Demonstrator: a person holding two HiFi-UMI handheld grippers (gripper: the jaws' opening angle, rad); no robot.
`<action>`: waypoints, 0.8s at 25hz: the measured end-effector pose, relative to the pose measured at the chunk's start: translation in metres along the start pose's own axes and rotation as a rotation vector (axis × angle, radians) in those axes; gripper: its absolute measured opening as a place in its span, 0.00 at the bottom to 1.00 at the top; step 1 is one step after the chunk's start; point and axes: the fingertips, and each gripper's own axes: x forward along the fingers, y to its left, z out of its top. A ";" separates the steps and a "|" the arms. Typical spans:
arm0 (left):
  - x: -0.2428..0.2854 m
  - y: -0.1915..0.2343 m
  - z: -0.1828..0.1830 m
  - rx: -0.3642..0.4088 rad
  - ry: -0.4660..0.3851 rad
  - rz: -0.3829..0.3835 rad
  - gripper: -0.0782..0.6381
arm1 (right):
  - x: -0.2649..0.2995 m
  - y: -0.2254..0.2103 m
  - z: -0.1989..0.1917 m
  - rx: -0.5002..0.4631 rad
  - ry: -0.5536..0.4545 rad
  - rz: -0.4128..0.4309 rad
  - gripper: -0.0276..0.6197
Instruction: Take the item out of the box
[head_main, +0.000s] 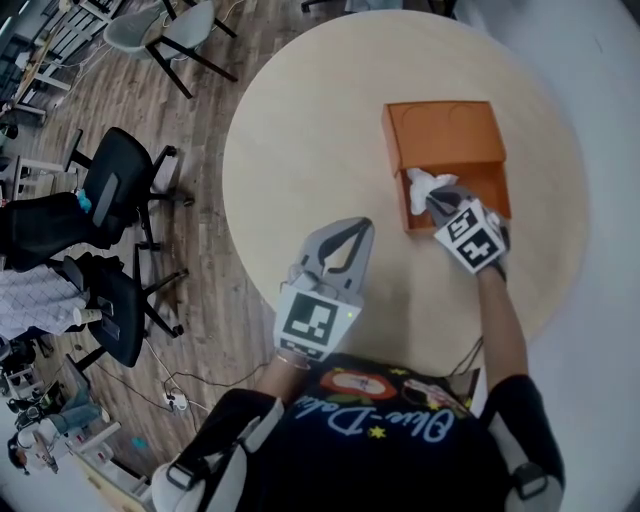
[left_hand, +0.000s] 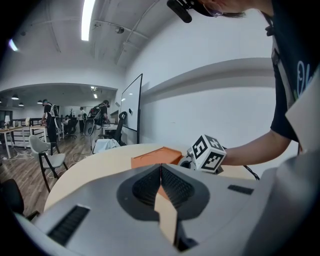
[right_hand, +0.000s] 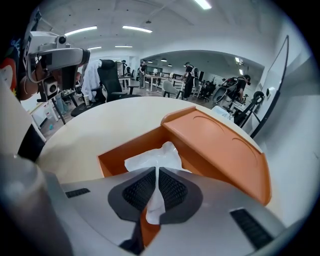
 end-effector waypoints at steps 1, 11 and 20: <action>0.001 0.000 0.000 0.000 0.003 -0.002 0.09 | -0.001 -0.001 0.001 0.007 -0.004 -0.006 0.07; 0.000 0.003 0.003 0.004 -0.013 -0.018 0.09 | -0.034 0.001 0.010 0.090 -0.084 -0.056 0.04; -0.007 -0.006 0.016 0.029 -0.054 -0.071 0.09 | -0.096 0.006 0.030 0.225 -0.275 -0.196 0.04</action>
